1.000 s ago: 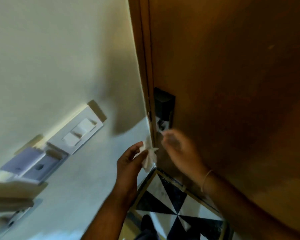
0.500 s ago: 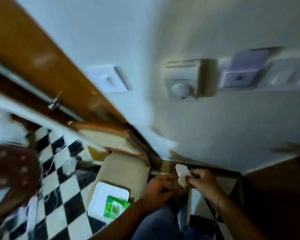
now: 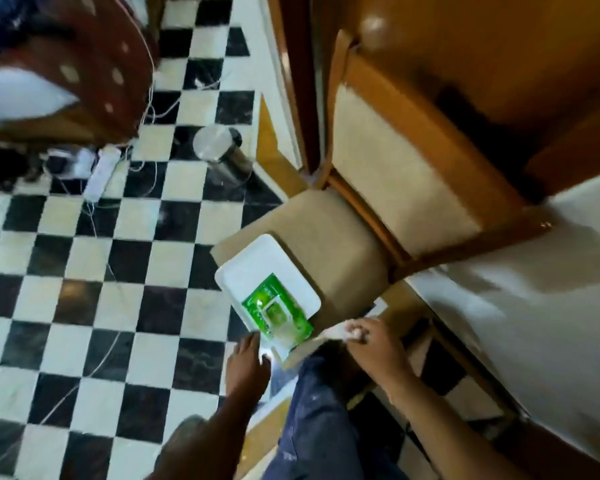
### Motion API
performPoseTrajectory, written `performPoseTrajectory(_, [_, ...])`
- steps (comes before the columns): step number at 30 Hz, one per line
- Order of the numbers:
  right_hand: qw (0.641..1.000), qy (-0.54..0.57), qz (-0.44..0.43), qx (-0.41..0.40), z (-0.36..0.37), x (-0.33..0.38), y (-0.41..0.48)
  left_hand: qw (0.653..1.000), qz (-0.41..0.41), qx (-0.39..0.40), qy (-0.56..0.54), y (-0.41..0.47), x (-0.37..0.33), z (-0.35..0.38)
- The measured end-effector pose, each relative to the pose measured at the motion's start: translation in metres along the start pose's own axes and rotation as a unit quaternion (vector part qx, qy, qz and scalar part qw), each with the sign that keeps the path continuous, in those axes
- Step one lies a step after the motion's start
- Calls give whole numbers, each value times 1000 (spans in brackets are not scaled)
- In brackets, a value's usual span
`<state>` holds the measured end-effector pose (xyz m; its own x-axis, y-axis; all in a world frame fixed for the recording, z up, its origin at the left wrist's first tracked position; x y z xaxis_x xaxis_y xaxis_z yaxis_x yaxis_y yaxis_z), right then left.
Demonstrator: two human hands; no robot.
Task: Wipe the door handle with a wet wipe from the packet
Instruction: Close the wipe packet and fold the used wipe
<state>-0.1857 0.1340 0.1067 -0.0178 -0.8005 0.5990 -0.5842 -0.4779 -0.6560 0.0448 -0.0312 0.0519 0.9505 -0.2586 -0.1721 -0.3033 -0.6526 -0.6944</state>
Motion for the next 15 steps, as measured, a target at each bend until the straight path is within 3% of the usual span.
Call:
performPoseTrajectory(7, [986,-59,-22,156,132,25,123,997,43,-28,51,82,-17,51])
performPoseTrajectory(11, [944,-231,-30,235,165,10,143,987,77,-35,139,95,-12,67])
performPoseTrajectory(15, [930,-284,-45,229,168,5,141,985,70,-36,154,96,-15,63])
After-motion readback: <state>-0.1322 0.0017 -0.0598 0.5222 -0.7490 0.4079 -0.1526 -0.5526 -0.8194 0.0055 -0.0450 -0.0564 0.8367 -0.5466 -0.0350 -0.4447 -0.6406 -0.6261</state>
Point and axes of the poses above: each hand's wrist, its own y-axis towards the middle knuckle, its own z-axis out of the palm, x = y × z, the point moved 5 cm from there along y, towards the middle knuckle, and after that the axes turned 2 degrees about -z, right-handed, at the moved point
